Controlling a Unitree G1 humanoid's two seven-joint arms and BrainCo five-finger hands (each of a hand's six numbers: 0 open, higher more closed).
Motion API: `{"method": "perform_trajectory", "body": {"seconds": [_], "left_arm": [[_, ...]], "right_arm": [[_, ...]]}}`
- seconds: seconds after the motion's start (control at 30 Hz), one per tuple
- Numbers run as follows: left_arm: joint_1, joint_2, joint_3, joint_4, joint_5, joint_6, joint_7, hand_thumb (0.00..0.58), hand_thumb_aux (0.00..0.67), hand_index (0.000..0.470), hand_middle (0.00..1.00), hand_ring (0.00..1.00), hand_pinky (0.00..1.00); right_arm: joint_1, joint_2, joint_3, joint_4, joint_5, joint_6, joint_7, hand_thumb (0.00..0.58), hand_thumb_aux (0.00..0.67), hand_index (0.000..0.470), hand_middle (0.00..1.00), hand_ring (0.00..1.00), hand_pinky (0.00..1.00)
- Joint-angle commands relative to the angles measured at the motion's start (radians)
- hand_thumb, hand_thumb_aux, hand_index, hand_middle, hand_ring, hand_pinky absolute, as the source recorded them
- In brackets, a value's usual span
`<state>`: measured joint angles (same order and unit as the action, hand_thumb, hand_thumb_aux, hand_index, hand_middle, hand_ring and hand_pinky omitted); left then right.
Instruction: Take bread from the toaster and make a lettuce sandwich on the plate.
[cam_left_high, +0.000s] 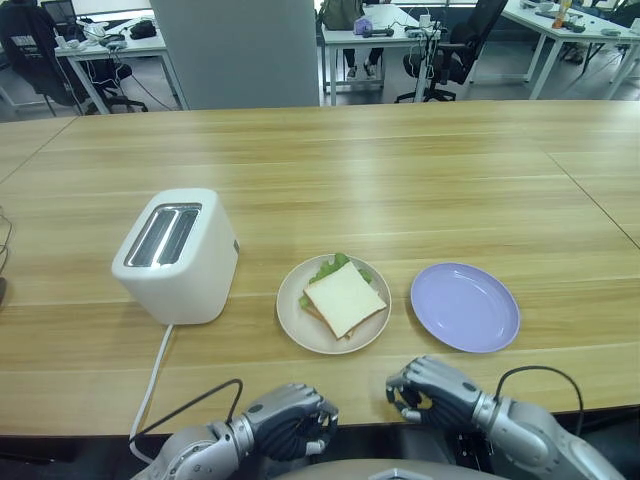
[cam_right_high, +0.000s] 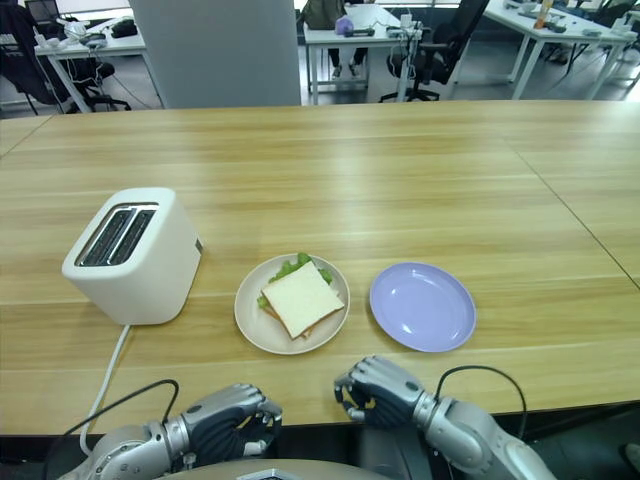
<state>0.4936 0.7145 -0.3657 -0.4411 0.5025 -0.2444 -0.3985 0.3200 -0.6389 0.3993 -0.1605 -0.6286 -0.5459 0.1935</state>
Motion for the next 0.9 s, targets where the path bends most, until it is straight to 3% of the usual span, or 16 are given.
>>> {"method": "perform_trajectory", "body": {"seconds": [0.03,0.23,0.5,0.63,0.9], "left_arm": [[-0.049,-0.046,-0.032,0.099,0.112,0.049,0.013,0.58,0.67,0.46,1.0,1.0,1.0],[-0.148,-0.142,-0.076,0.247,0.306,0.125,0.103,0.58,0.67,0.46,1.0,1.0,1.0],[-0.335,-0.191,-0.148,0.473,0.448,0.181,0.138,0.58,0.67,0.46,1.0,1.0,1.0],[-0.461,-0.219,-0.171,0.611,0.468,0.192,0.155,0.58,0.67,0.46,1.0,1.0,1.0],[-0.828,-0.269,-0.194,0.994,0.511,0.179,0.368,0.58,0.67,0.46,1.0,1.0,1.0]], "right_arm": [[-0.016,0.042,0.044,0.076,-0.065,0.042,0.012,0.58,0.67,0.46,1.0,1.0,1.0],[-0.103,0.103,0.125,0.214,-0.195,0.067,-0.024,0.58,0.67,0.46,1.0,1.0,1.0],[-0.305,0.22,0.214,0.438,-0.294,0.115,-0.102,0.58,0.67,0.46,1.0,1.0,1.0],[-0.453,0.287,0.239,0.599,-0.312,0.142,-0.156,0.58,0.67,0.46,1.0,1.0,1.0],[-0.902,0.446,0.298,1.147,-0.363,0.203,-0.408,0.58,0.67,0.46,1.0,1.0,1.0]]}}
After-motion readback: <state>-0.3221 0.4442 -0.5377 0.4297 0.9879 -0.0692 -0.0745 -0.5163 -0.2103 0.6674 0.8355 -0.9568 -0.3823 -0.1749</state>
